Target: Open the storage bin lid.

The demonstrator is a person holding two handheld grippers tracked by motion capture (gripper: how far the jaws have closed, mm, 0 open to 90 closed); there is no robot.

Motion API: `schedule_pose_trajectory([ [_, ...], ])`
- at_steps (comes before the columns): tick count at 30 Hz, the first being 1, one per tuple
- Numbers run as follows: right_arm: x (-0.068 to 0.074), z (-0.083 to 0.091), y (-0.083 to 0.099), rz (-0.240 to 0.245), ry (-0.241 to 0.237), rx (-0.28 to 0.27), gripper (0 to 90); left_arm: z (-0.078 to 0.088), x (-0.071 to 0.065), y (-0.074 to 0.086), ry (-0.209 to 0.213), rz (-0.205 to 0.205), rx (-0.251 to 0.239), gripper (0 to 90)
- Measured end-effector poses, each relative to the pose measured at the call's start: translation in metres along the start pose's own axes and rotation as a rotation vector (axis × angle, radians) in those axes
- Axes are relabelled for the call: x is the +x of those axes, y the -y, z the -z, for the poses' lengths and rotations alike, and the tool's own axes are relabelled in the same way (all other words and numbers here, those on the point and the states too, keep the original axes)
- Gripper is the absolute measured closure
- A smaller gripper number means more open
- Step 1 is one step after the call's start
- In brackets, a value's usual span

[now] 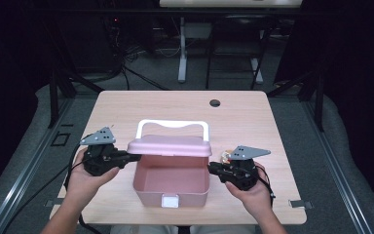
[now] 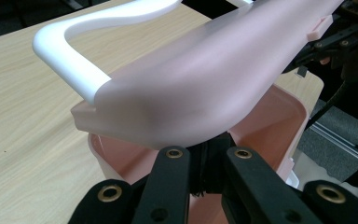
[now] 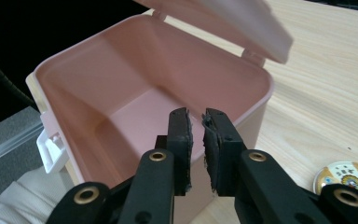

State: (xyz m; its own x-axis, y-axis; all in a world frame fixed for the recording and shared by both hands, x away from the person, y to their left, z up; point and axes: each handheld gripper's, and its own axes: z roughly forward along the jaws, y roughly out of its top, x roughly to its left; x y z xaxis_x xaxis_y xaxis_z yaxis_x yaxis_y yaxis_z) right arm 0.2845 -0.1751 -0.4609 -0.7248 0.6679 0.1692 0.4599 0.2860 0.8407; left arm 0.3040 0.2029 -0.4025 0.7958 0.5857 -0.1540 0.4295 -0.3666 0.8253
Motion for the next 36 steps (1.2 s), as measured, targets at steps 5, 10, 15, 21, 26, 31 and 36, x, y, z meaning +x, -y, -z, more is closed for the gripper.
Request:
schedule_pose_trajectory([
  [5,0.003,-0.004,0.002,0.013,-0.011,0.003,80.7,0.0,0.002,-0.005,-0.006,0.0,-0.001,90.0],
  [10,0.008,-0.01,0.005,0.03,-0.037,0.027,82.6,0.0,0.004,-0.009,-0.009,0.005,-0.006,90.0],
  [15,0.013,-0.015,0.007,0.049,-0.055,0.041,82.8,0.0,0.007,-0.012,-0.006,0.014,-0.013,90.0],
  [21,0.017,-0.022,0.01,0.052,-0.066,0.062,82.4,0.0,0.009,-0.016,-0.009,0.016,-0.012,90.0],
  [26,0.019,-0.025,0.011,0.051,-0.081,0.07,82.8,-0.001,0.012,-0.02,-0.01,0.023,-0.015,90.0],
  [31,0.022,-0.03,0.013,0.061,-0.101,0.092,82.8,-0.002,0.014,-0.024,-0.015,0.026,-0.017,90.0],
  [36,0.024,-0.033,0.014,0.062,-0.109,0.103,83.8,-0.002,0.016,-0.027,-0.018,0.028,-0.014,90.0],
])
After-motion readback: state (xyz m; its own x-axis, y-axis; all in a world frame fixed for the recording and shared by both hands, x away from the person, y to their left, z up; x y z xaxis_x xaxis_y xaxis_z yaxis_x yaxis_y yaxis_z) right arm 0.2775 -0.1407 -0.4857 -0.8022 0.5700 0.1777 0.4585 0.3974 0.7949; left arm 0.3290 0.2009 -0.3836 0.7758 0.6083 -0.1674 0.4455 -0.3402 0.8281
